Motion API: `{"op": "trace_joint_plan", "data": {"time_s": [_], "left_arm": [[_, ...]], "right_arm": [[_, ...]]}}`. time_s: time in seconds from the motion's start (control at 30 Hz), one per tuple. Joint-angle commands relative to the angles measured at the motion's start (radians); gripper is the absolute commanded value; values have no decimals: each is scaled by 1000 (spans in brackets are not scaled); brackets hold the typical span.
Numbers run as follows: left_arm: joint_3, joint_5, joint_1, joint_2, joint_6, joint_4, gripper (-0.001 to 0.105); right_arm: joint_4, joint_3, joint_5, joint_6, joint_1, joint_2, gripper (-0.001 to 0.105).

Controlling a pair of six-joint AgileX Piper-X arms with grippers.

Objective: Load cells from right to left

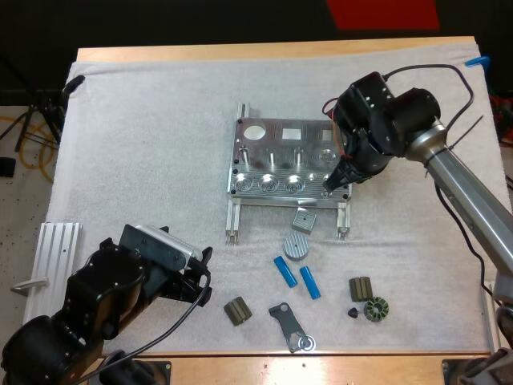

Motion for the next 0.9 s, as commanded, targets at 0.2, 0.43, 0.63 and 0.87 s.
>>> {"op": "trace_joint_plan", "data": {"time_s": [0.2,0.43,0.63,0.87], "left_arm": [[-9,-18,-4,-3,-3,0,68],[-9,-16,-4,-3,-3,0,68],[-9,-14,-4,-3,-3,0,68],[-9,-11,-4,-3,-3,0,68]], "right_arm": [[-68,-11,10,-10,-3,72,6],[-80,-11,15,-12,-3,135,6],[-105,-11,29,-12,-3,169,6],[-140,-11,119,-27,-3,169,6]]}}
